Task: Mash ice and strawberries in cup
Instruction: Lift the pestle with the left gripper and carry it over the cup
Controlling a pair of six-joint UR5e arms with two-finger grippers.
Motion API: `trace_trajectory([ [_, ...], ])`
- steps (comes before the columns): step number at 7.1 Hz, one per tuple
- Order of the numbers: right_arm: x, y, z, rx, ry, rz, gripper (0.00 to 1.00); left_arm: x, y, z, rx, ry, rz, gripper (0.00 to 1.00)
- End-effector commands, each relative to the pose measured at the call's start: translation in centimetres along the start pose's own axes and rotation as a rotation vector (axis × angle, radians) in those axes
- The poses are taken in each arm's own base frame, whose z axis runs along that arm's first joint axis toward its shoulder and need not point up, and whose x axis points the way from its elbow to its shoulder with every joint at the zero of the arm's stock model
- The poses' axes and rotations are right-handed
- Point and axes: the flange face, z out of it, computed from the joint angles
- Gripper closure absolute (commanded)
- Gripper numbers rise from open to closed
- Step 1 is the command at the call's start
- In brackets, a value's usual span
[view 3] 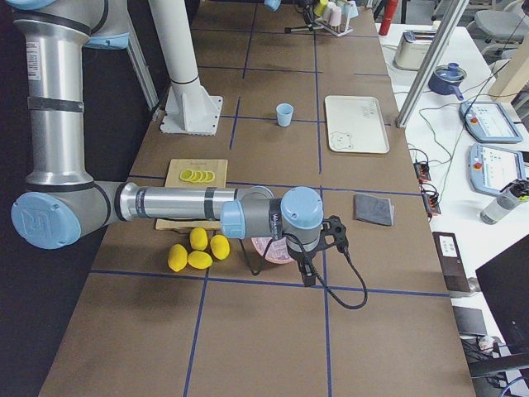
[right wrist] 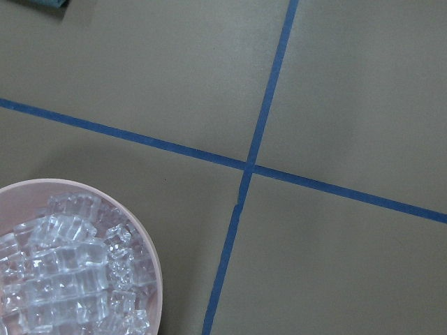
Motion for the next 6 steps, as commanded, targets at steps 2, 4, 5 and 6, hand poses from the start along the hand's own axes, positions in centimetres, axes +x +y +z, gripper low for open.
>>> trace_trajectory([
  [2, -0.3, 0.6, -1.3, 0.009, 0.003, 0.014, 0.01, 13.3, -6.2, 0.4, 0.288, 0.038, 0.148, 1.0],
  [4, -0.5, 0.3, -1.5, 0.013, 0.001, 0.01, 0.01, 21.6, -3.3, -0.8, 0.489, 0.108, 0.178, 1.0],
  [5, -0.7, 0.2, -1.6, 0.015, 0.001, 0.008, 0.01, 25.6, 0.0, 1.4, 0.568, 0.158, 0.171, 1.0],
  [6, -0.6, 0.2, -1.6, 0.014, 0.001, 0.009, 0.01, 29.6, 2.1, 1.8, 0.662, 0.237, 0.153, 1.0],
])
